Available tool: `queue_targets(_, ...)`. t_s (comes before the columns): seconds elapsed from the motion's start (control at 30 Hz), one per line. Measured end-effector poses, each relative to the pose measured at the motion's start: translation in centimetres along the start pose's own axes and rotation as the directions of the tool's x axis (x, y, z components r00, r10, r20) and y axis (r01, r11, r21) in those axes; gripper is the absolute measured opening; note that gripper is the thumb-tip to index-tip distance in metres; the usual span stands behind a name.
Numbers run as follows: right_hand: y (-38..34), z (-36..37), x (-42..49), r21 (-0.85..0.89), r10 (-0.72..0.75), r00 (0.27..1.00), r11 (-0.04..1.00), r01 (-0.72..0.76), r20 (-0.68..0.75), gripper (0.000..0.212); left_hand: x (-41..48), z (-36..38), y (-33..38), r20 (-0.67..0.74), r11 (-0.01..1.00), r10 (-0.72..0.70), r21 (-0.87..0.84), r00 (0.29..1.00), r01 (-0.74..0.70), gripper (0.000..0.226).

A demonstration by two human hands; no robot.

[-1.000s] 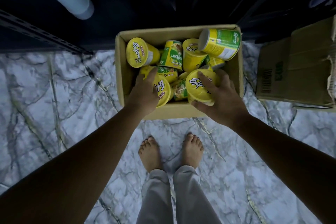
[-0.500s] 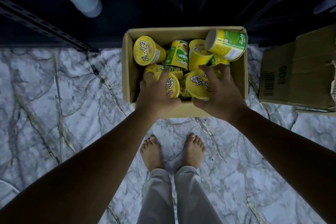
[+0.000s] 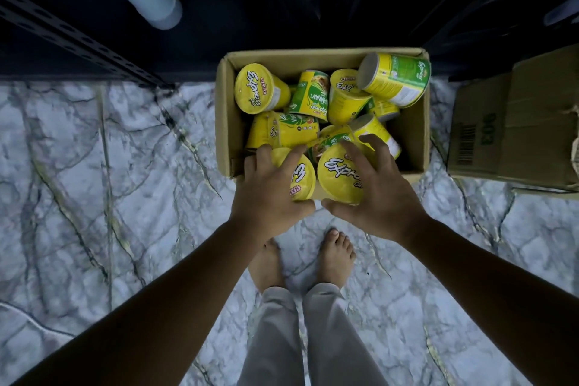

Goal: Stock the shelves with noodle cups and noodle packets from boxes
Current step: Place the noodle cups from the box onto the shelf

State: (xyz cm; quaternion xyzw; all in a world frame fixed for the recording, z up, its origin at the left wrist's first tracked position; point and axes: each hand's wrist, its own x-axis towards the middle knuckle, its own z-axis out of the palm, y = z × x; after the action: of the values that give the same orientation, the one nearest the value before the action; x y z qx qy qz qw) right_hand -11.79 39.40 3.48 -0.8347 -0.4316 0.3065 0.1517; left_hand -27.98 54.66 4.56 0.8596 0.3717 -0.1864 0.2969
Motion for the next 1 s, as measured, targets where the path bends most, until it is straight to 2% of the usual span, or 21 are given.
queue_targets(0.27, 0.4, -0.4, -0.5, 0.002, 0.001, 0.991, 1.000, -0.001, 0.136, 0.123, 0.6, 0.3, 0.0, -0.037, 0.999, 0.008, 0.035, 0.999, -0.007, 0.101)
queue_targets(0.4, 0.6, 0.1, -1.0, 0.031, 0.038, 0.992, 0.999, -0.042, 0.121, 0.123, 0.4, 0.3, -0.1, -0.030, 0.996, 0.033, 0.084, 0.999, -0.031, 0.101)
queue_targets(0.57, -0.1, 0.0, -2.2, 0.068, 0.056, 0.993, 0.996, -0.063, 0.101, 0.120, -0.3, -1.1, 1.1, 0.025, 0.998, -0.014, 0.069, 1.000, 0.012, 0.101)
queue_targets(0.77, -4.8, -3.2, -5.6, 0.220, 0.113, 0.994, 0.969, -0.108, -0.007, 0.119, -5.4, -6.0, 3.2, -0.033, 0.999, -0.004, -0.042, 0.999, 0.002, 0.096)
queue_targets(0.9, -10.0, -8.3, -8.6, 0.319, 0.113, 0.992, 0.943, -0.090, -0.053, 0.115, -10.2, -12.0, 4.4, -0.031, 0.992, 0.035, -0.121, 0.999, -0.038, 0.089)
queue_targets(1.0, -14.3, -12.8, -11.2, 0.369, 0.084, 0.991, 0.929, -0.040, -0.105, 0.110, -14.3, -17.5, 5.3, -0.041, 0.992, 0.056, -0.108, 0.998, -0.060, 0.094)
